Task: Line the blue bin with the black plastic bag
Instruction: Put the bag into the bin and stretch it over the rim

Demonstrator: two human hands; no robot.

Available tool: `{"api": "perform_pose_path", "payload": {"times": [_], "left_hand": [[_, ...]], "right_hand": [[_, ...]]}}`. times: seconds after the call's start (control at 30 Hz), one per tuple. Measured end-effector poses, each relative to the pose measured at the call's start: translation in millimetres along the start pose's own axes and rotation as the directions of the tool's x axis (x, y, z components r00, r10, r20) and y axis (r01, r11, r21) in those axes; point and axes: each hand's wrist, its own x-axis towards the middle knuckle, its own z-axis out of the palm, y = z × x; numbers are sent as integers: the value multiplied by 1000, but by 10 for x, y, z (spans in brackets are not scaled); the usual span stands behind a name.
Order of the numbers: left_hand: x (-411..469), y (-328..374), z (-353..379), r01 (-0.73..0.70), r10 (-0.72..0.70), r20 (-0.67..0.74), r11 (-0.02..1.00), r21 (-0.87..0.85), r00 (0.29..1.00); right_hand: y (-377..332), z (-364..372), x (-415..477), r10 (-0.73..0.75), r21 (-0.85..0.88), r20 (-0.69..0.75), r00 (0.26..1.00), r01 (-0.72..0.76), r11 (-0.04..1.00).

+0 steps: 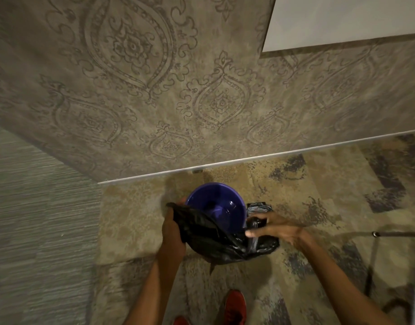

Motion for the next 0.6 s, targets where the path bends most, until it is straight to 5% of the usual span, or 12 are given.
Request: {"api": "perform_pose_path", "payload": {"times": [0.07, 0.17, 0.27, 0.4, 0.5, 0.6], "left_hand": [[46, -19, -23, -60, 55, 40, 987, 150, 998], [151, -70, -274, -244, 159, 298, 929, 277, 941], [181, -38, -515, -263, 130, 520, 946, 190, 844], [194, 94, -675, -250, 67, 567, 935, 251, 821], [216, 143, -712, -444, -91, 621, 620, 647, 778], [274, 98, -629, -563, 21, 591, 333, 757, 807]], "right_hand": [[17, 125, 167, -53, 88, -317, 947, 85, 992], [63, 176, 394, 138, 392, -629, 765, 159, 906], [81, 106, 558, 280, 560, -651, 706, 197, 805], [88, -9, 625, 428, 660, -624, 653, 148, 737], [64, -56, 547, 403, 730, -555, 727, 193, 656], [37, -40, 417, 211, 742, -471, 857, 255, 621]]}}
